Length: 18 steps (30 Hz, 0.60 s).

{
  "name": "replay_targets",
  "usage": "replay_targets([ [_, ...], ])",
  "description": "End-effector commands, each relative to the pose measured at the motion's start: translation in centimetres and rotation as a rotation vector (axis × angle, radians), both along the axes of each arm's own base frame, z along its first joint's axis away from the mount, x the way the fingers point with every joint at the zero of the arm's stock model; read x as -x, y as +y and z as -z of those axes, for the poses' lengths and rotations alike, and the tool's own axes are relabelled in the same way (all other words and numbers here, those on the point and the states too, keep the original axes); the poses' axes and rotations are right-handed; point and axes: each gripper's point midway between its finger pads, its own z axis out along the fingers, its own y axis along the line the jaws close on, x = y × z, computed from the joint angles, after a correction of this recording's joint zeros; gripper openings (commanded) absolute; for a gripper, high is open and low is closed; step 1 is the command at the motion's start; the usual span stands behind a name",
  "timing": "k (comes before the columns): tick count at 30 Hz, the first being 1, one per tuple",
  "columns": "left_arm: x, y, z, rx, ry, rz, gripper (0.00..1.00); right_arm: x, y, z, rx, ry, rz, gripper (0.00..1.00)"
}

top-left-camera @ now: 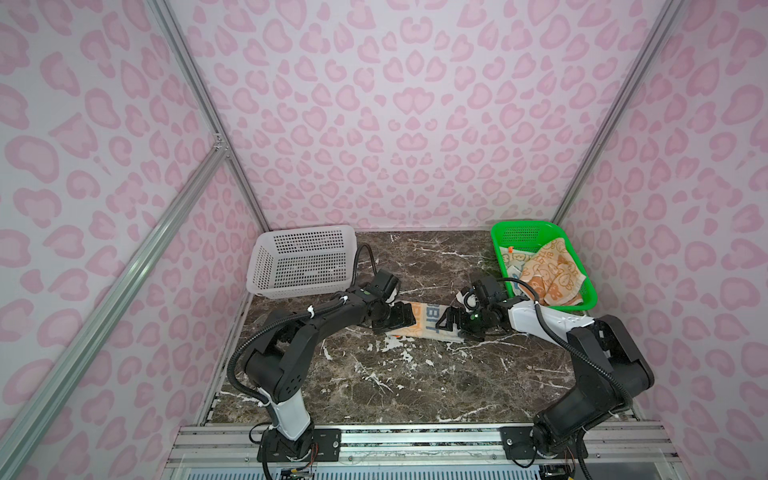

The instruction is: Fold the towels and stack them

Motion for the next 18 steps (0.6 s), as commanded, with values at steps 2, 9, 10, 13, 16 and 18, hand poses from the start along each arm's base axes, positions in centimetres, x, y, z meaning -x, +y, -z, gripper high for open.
replay_targets([
  [2,-0.3,0.7,0.6,-0.054,-0.013,0.023,0.98,0.1,-0.5,1.0,0.045,0.009,-0.011,0.98],
  [9,-1.8,1.8,-2.0,-0.101,-0.071,0.019,0.98,-0.9,-0.4,-2.7,0.034,-0.077,-0.030,0.98],
  [10,-2.0,2.3,-2.1,-0.113,-0.068,0.017,0.98,-1.0,-0.5,-3.5,0.037,-0.092,-0.032,0.98],
  [13,-2.7,3.8,-1.5,-0.171,-0.045,0.018,0.98,-1.4,-1.6,-4.5,0.068,-0.111,-0.028,0.98],
  [16,-3.1,4.7,-0.6,-0.218,-0.015,0.029,0.98,-1.7,-2.9,-3.8,0.100,-0.091,-0.017,0.98],
  [18,-3.5,5.0,-0.3,-0.252,-0.012,0.040,0.98,-1.8,-3.5,-3.3,0.103,-0.079,-0.009,0.98],
])
